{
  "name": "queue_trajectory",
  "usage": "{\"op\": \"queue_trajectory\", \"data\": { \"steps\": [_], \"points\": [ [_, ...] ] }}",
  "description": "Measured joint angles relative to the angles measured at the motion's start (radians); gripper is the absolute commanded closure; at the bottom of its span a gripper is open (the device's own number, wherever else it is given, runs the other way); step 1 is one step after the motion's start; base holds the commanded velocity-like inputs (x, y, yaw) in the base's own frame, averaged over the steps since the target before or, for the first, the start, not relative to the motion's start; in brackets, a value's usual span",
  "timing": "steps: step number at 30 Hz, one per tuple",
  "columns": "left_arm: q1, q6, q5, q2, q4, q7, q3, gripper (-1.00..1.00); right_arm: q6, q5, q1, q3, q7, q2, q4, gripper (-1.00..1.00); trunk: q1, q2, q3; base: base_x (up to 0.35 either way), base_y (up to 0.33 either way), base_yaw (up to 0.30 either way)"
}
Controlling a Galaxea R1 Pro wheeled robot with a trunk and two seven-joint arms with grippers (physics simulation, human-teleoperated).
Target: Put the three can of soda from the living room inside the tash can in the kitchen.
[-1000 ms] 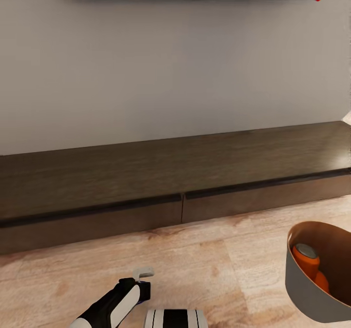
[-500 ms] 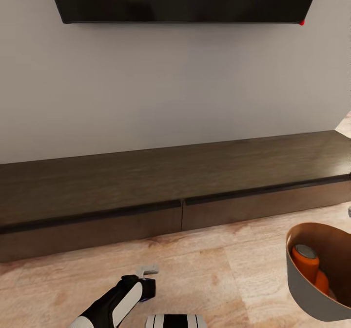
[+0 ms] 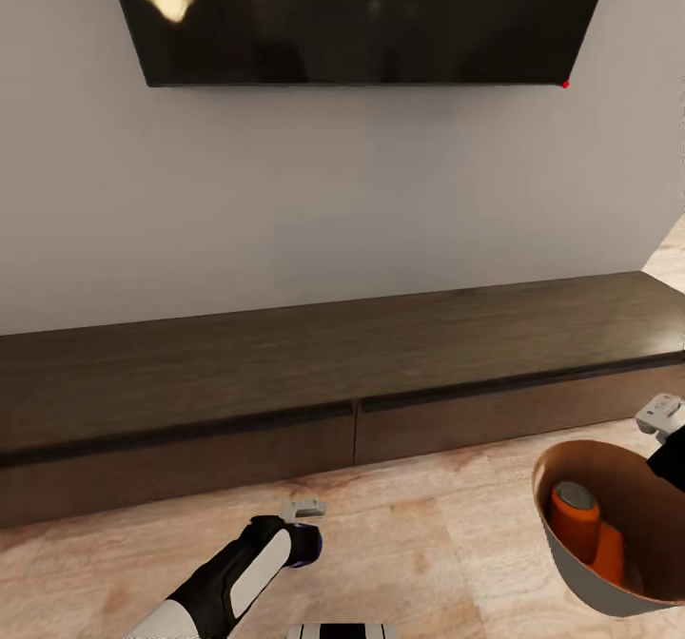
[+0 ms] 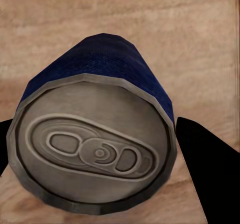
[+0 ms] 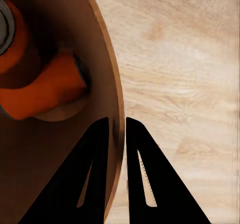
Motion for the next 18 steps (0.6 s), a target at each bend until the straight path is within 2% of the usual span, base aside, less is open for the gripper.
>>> {"op": "queue_trajectory", "data": {
  "steps": [1, 2, 3, 4, 6, 8, 9, 11, 12, 13, 16, 18],
  "points": [
    [-0.001, 0.001, -0.001, -0.001, -0.001, 0.001, 0.000, 1.00, -0.001, 0.019, 0.000, -0.004, -0.001, 0.012, 0.000, 1.00, -0.001, 0.000, 0.004, 0.000, 0.000, 0.000],
    [-0.002, 0.002, 0.001, -0.002, -0.001, 0.001, 0.000, 1.00, -0.001, 0.059, 0.000, -0.016, -0.001, 0.039, 0.000, 1.00, -0.001, 0.000, 0.008, 0.000, 0.000, 0.000],
    [-0.002, 0.004, 0.001, -0.002, -0.002, 0.002, 0.000, 1.00, -0.007, 0.080, 0.000, -0.021, -0.003, 0.052, 0.000, 1.00, -0.001, 0.001, 0.012, 0.000, 0.000, 0.000],
    [-0.003, 0.007, 0.002, -0.003, -0.002, 0.002, 0.000, 1.00, -0.006, 0.114, -0.001, -0.030, -0.003, 0.078, 0.000, 1.00, -0.002, 0.001, 0.015, 0.000, 0.000, 0.000],
    [-0.004, 0.010, 0.002, -0.004, -0.004, 0.002, -0.001, 1.00, 0.001, 0.140, -0.001, -0.035, -0.002, 0.103, 0.000, 1.00, -0.003, 0.001, 0.023, 0.000, 0.000, 0.000],
    [-0.008, 0.018, 0.002, -0.006, -0.010, 0.002, 0.000, 1.00, -0.002, 0.196, -0.001, -0.041, -0.003, 0.139, 0.000, 1.00, -0.004, 0.002, 0.031, 0.000, 0.000, 0.000],
    [-0.012, 0.026, 0.002, -0.007, -0.013, 0.003, 0.000, 1.00, -0.009, 0.232, -0.001, -0.044, -0.004, 0.166, 0.000, 1.00, -0.004, 0.002, 0.035, 0.000, 0.000, 0.000],
    [-0.015, 0.032, 0.000, -0.010, -0.016, 0.003, 0.000, 1.00, -0.001, 0.242, -0.002, -0.049, -0.003, 0.196, 0.000, 1.00, -0.005, 0.003, 0.043, 0.000, 0.000, 0.000],
    [-0.017, 0.036, 0.000, -0.016, -0.017, 0.003, 0.000, 1.00, 0.002, 0.257, -0.002, -0.055, -0.002, 0.221, 0.000, 1.00, -0.005, 0.003, 0.046, 0.000, 0.000, 0.000],
    [-0.017, 0.038, -0.003, -0.018, -0.018, 0.004, 0.000, 1.00, 0.002, 0.260, -0.002, -0.059, -0.001, 0.231, 0.000, 1.00, -0.006, 0.003, 0.050, 0.000, 0.000, 0.000],
    [-0.019, 0.044, -0.006, -0.029, -0.019, 0.004, -0.001, 1.00, -0.003, 0.347, -0.001, -0.074, -0.004, 0.263, 0.001, 1.00, -0.007, 0.004, 0.062, 0.000, 0.000, 0.000],
    [-0.020, 0.049, -0.007, -0.035, -0.020, 0.005, -0.001, 1.00, -0.008, 0.378, -0.001, -0.077, -0.004, 0.274, 0.001, 1.00, -0.008, 0.004, 0.070, 0.000, 0.000, 0.000]
  ]
}}
